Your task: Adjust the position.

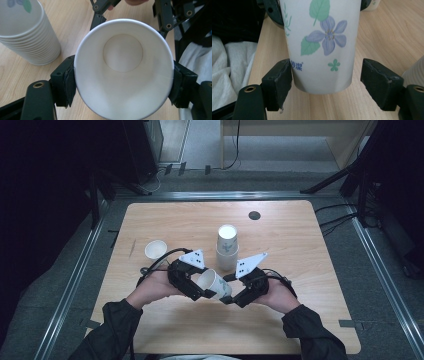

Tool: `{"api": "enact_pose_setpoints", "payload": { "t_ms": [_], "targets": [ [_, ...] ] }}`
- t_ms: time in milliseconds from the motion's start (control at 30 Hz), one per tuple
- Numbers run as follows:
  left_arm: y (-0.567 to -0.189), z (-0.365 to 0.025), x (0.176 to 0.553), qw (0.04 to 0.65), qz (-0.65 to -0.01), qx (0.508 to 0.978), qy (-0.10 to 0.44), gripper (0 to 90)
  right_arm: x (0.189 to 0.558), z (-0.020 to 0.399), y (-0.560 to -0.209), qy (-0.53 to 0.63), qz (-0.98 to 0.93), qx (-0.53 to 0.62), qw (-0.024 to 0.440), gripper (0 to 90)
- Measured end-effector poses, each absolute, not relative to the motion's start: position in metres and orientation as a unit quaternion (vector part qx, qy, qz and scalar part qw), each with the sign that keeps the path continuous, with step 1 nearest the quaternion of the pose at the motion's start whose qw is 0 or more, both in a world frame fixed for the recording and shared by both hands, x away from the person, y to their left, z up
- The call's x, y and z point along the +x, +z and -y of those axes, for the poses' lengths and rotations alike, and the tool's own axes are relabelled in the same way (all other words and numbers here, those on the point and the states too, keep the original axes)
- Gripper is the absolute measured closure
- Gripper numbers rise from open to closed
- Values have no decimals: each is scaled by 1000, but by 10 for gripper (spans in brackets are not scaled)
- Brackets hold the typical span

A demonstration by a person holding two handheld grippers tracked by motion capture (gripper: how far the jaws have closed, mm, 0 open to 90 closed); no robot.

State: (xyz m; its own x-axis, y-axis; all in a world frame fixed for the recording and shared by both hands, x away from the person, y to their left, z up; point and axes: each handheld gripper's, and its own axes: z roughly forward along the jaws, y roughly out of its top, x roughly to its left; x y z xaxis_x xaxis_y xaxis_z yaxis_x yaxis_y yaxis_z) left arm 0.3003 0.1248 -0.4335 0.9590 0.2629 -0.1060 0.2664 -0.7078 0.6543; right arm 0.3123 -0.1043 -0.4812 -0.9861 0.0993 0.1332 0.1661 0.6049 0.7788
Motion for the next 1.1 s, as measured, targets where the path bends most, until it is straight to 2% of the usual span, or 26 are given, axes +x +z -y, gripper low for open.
{"api": "enact_pose_setpoints", "payload": {
  "t_ms": [300,600,767,800,1100],
  "targets": [
    [-439,-107,302,314,-122,942,-10,237,305,100,-492,-425,902,-70,34,276],
    [-442,-100,304,314,-113,943,-15,230,301,102,-493,-422,903,-72,29,332],
    [-441,-100,304,327,-109,939,-9,177,300,105,-491,-428,900,-74,25,337],
    [-440,-101,305,334,-112,936,-9,126,301,107,-489,-432,898,-77,23,337],
    [-431,-112,303,391,-124,912,8,122,304,114,-480,-456,886,-84,19,337]
  ]
}}
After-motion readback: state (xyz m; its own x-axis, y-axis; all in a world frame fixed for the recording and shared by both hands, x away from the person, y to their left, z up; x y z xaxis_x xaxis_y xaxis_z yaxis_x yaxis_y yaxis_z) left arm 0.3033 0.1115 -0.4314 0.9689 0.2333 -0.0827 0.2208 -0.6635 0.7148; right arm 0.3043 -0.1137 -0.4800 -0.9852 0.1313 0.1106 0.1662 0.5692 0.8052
